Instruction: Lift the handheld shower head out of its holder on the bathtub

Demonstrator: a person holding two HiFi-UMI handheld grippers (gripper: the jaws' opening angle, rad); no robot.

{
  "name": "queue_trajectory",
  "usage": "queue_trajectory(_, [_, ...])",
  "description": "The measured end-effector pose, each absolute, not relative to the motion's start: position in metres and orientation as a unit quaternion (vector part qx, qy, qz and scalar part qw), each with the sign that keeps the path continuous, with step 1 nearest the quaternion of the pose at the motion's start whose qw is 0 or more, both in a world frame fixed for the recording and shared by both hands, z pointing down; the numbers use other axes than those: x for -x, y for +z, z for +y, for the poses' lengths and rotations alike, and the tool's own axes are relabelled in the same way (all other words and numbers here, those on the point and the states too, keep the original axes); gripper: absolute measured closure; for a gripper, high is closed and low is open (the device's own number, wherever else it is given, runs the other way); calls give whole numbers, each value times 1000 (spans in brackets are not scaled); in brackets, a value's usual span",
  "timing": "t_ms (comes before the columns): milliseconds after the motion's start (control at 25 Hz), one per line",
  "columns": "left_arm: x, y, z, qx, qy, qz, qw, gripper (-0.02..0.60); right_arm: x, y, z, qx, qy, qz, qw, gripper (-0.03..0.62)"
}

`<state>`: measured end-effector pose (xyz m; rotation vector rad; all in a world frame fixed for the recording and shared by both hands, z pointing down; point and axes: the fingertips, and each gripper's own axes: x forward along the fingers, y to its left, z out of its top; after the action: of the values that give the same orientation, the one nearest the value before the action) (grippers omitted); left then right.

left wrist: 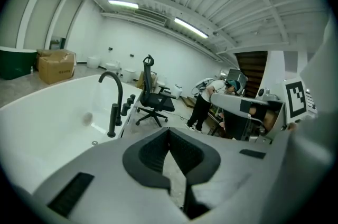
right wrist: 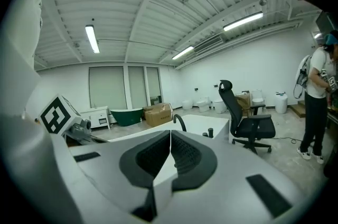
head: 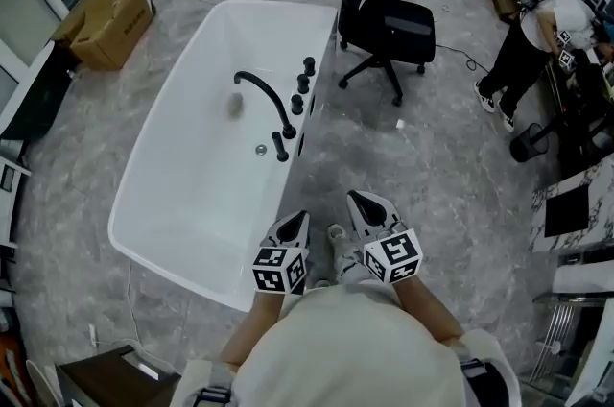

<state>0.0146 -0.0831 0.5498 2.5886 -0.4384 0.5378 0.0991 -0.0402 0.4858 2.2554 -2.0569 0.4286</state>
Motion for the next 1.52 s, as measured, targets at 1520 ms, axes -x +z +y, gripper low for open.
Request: queue_trajectory(1520, [-1,579,-214,-793,123,-489,342,561,-123,623,-290,-460,188,-850,172,405])
